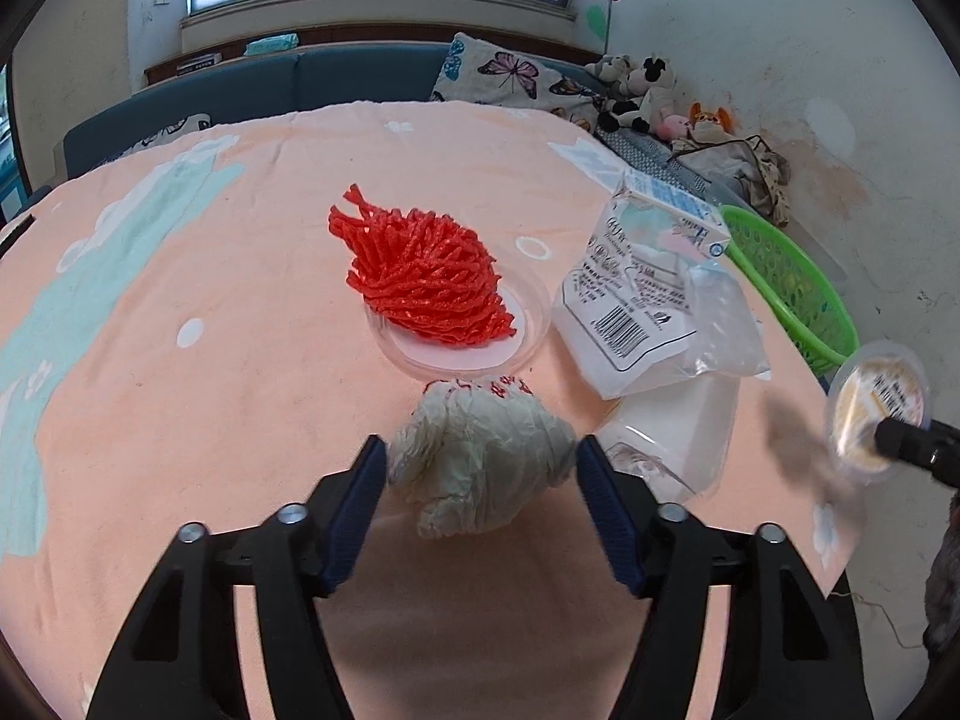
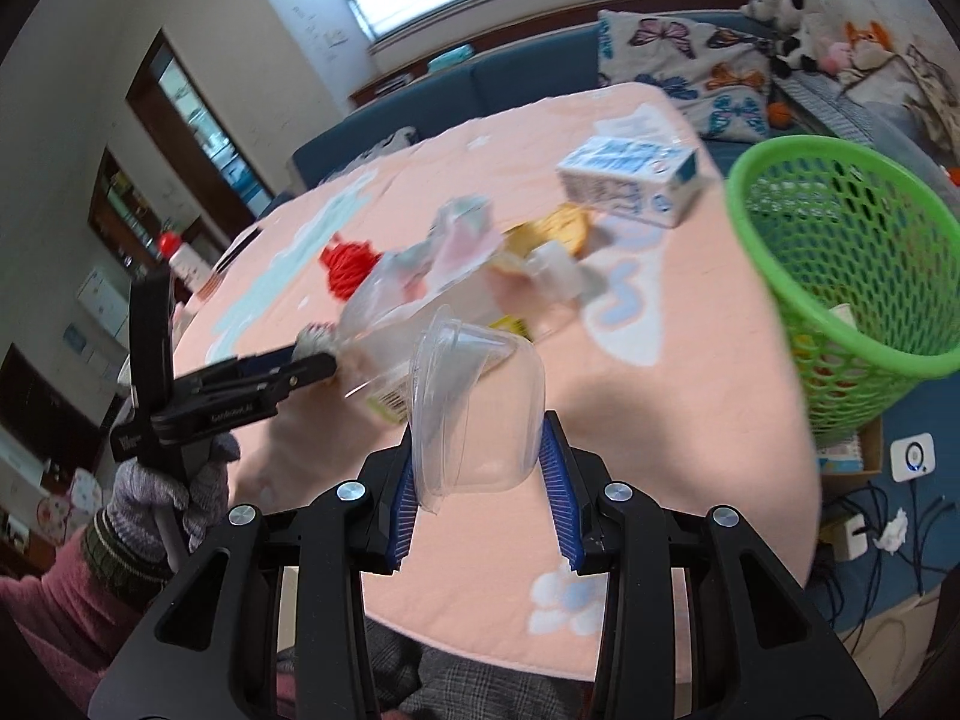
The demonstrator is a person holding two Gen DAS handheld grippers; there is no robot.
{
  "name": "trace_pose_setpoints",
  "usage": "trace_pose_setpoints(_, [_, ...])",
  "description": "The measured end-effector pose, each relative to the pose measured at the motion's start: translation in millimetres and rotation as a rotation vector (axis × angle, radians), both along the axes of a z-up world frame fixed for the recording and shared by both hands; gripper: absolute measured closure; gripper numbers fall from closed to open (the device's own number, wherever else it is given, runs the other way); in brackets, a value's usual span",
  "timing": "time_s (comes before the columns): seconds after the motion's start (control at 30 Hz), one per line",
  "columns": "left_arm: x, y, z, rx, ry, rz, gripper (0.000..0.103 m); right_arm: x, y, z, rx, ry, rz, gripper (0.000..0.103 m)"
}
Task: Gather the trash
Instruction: 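Grasp the clear plastic cup with the right gripper while the left grasps the crumpled tissue ball, then carry the clear cup and tissue ball over the green basket and open both grippers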
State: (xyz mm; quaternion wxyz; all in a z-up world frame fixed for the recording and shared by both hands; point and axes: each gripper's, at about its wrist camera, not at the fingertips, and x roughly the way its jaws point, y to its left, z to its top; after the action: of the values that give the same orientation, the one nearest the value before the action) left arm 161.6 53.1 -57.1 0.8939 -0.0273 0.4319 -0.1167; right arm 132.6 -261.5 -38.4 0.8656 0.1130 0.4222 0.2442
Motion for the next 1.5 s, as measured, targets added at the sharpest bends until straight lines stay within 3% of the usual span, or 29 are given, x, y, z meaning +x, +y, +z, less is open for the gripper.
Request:
trace_pose_setpoints(0.2, [-2.9,1.1,-0.1,-0.003,-0.014,0.006,0.055,2.3,-22.2,5.9,0.008,-0.015,-0.065,0.065])
trace_pose_setpoints(0.47, [-14.1,7.1,15.0,0.009,-0.050,0.024,0.058,17.1,-53.0,13.2,0.016,-0.034,-0.151,0.065])
trace_pose_setpoints(0.87, [-30.0,13.1,76.2,-0.012,-0.178,0.046,0.059,63.9,-130.6,18.2,-0.069,-0.061,-0.362,0.064])
trace_pose_setpoints(1.17, [-18.6,-30.0,102.5,-0.024,-0.216,-0.032,0.059,89.4,-172.4,-12.3,-0.093,-0.004,-0.453,0.065])
trace_pose_setpoints(1.5, [2.6,-107.4,115.6,-0.021,-0.216,-0.172,0.059,84.8,-189.3,-13.4,-0.072,-0.014,-0.442,0.065])
